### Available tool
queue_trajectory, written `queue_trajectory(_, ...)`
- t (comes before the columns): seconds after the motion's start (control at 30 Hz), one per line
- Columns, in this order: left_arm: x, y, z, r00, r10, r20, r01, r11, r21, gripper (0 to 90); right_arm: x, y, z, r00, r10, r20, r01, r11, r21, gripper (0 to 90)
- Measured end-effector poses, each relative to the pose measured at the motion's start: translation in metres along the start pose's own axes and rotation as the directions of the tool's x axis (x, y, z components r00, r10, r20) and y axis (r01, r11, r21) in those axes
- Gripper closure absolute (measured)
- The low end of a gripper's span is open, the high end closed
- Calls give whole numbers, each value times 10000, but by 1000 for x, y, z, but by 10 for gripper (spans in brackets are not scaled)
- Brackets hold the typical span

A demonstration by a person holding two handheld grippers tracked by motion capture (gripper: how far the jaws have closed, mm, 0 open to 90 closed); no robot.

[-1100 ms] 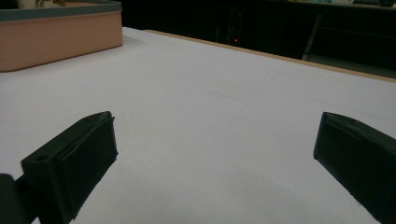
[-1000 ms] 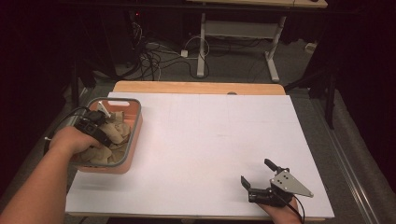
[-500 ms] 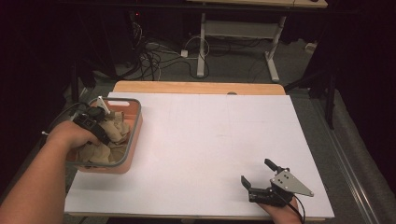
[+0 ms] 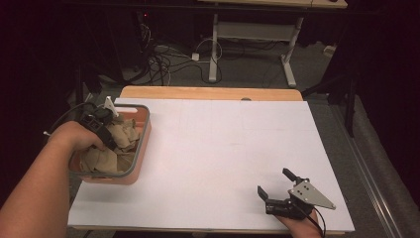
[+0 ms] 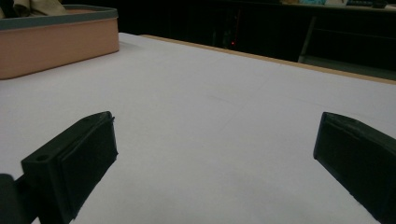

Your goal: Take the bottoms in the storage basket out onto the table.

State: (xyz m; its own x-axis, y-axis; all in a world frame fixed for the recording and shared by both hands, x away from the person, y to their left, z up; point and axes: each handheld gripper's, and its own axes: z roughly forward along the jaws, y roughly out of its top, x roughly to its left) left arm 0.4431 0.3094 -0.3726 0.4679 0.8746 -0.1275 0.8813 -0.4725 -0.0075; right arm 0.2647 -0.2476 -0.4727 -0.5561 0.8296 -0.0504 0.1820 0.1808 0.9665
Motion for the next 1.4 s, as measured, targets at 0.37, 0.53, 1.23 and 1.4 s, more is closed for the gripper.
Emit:
queue_trajectory(0.37,-1,-4,-13,9999,108,123,-111,9996,261,631,0,1,0,10000,9,11,-9,10000,-25,4)
queue_trajectory(0.53,-2,-5,-15,9996,164,216,-172,9992,352,631,1,1,1,9999,-97,-64,97,9999,-29,4)
queue_trajectory(1.23,-16,3,-42,9999,114,0,-113,9989,465,631,1,1,1,9999,-102,-109,102,9999,-31,4)
queue_trajectory(1.4,-19,4,-47,9998,193,49,-195,9991,365,631,1,1,1,9999,-80,-97,80,10000,-44,4)
